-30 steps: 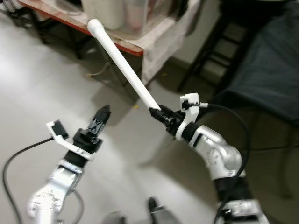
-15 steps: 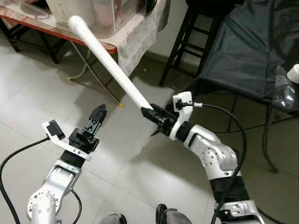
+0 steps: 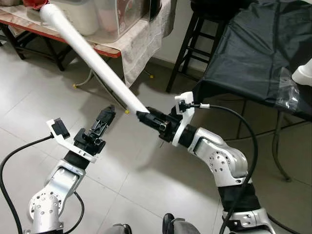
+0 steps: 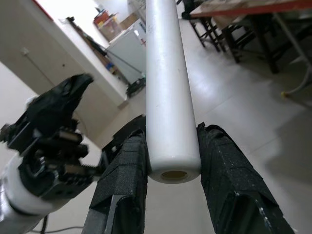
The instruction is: Building children table
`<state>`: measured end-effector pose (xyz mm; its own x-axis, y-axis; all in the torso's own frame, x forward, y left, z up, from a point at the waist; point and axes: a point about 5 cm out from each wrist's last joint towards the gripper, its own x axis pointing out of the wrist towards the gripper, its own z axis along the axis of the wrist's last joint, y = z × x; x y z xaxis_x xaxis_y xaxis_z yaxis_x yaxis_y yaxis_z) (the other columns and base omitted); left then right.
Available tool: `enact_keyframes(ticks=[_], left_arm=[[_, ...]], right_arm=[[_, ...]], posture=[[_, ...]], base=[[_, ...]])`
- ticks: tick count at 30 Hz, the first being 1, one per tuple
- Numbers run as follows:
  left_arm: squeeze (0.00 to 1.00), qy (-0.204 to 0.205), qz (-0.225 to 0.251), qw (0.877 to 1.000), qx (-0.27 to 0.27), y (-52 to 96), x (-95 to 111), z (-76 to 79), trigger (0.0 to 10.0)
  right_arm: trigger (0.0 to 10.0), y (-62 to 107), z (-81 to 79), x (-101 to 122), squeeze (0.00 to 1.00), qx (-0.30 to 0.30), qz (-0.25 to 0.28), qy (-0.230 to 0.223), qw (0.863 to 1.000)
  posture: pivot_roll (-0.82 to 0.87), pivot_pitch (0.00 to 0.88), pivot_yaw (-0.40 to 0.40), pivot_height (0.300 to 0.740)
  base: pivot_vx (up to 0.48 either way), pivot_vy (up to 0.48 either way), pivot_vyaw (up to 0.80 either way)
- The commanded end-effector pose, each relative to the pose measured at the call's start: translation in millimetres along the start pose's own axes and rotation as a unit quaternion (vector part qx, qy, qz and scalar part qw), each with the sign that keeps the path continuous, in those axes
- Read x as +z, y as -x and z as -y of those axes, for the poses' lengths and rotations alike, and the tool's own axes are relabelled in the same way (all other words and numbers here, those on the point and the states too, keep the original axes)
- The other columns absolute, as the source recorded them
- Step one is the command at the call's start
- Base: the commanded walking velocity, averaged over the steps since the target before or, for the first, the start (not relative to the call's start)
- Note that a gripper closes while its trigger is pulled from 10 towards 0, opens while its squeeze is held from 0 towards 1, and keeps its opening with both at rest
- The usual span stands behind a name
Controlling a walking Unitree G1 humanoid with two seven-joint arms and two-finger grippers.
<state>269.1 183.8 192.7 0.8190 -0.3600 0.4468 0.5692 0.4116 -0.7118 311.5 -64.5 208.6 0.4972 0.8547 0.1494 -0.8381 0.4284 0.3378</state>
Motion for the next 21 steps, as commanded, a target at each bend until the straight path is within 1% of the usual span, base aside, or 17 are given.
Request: enact_keyframes(ticks=[1,7,10,21], left_arm=[[0.0,-0.004,-0.013,1.0,0.008,3.2,-2,-3.6,10.0],[0.0,-0.012,-0.01,1.0,0.005,-1.7,3,-4.6,10.0],[0.0,-0.016,-0.009,1.0,0.004,-4.0,3,-5.6,10.0],[0.0,-0.019,-0.011,1.0,0.009,-4.4,3,-7.9,10.0]], right_arm=[[10.0,0.9,-5.8,-1,0.0,0.02,0.003,-0.006,1.0],[10.0,4.1,-12.1,-8,0.0,0.039,-0.016,-0.019,0.999],[10.0,6.0,-17.6,-13,0.0,0.056,-0.03,-0.032,0.997],[10.0,8.3,-25.2,-14,0.0,0.078,-0.043,-0.041,0.995]], posture=[[0.0,0.261,-0.029,0.734],[0.0,0.265,-0.03,0.734],[-0.01,0.268,-0.031,0.734],[-0.01,0.268,-0.031,0.734]], base=[[0.0,0.0,0.0],[0.0,0.0,0.0],[0.0,0.0,0.0],[0.0,0.0,0.0]])
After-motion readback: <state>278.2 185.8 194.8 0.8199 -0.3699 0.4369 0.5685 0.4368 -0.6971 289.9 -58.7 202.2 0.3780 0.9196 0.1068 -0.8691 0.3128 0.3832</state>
